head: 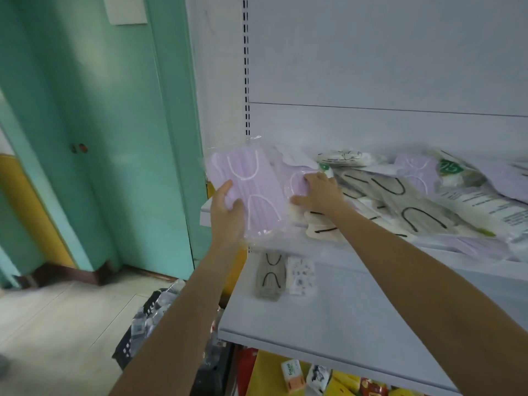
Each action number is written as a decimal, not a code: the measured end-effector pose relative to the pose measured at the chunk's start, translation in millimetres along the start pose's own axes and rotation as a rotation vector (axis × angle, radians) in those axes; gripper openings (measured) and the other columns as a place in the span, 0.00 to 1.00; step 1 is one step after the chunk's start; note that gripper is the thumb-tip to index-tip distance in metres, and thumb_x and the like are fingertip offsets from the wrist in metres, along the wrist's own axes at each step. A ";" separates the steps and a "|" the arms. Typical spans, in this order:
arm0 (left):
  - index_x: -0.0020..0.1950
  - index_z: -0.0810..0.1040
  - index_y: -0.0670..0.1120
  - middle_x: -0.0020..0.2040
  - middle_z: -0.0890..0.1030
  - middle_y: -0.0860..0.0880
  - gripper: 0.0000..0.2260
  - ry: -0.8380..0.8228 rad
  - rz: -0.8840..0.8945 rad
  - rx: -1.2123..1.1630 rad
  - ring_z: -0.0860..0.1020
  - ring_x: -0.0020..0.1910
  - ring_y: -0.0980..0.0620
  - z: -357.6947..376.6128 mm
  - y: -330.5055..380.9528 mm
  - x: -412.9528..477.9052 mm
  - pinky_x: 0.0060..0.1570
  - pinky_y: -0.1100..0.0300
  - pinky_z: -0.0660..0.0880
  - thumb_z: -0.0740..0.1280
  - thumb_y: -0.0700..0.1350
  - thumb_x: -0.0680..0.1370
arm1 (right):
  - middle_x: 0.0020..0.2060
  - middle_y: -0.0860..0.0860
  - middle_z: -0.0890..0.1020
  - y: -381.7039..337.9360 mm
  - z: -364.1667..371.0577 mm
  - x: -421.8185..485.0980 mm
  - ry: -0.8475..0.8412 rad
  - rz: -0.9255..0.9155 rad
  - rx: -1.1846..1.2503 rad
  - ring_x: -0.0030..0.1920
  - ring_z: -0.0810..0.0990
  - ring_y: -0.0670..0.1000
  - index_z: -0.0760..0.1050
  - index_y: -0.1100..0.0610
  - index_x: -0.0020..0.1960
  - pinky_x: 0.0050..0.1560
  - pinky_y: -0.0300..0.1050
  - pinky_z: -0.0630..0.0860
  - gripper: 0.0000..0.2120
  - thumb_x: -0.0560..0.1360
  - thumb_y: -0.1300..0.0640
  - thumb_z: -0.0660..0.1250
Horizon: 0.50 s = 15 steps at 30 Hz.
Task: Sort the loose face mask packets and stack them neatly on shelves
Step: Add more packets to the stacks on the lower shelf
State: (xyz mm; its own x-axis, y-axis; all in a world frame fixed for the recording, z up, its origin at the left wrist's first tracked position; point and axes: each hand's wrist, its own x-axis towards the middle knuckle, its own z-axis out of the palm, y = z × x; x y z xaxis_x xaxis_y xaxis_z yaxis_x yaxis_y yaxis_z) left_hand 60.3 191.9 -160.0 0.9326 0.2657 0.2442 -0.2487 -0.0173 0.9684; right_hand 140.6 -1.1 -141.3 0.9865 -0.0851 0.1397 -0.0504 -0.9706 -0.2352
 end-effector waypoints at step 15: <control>0.70 0.67 0.49 0.64 0.70 0.55 0.18 -0.130 -0.067 0.061 0.69 0.62 0.54 31.9 -20.4 51.6 0.48 0.71 0.72 0.58 0.42 0.80 | 0.51 0.49 0.80 20.2 -36.6 -50.8 0.090 0.114 1.500 0.50 0.80 0.51 0.75 0.53 0.56 0.52 0.48 0.78 0.09 0.77 0.53 0.64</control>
State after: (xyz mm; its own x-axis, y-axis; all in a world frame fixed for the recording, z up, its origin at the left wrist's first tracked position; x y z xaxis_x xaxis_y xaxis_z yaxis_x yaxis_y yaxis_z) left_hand 121.8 175.2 -165.5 0.9735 0.1418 0.1796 -0.1721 -0.0637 0.9830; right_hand 83.8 -24.6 -117.9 0.9730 -0.2094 0.0970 0.1322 0.1615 -0.9780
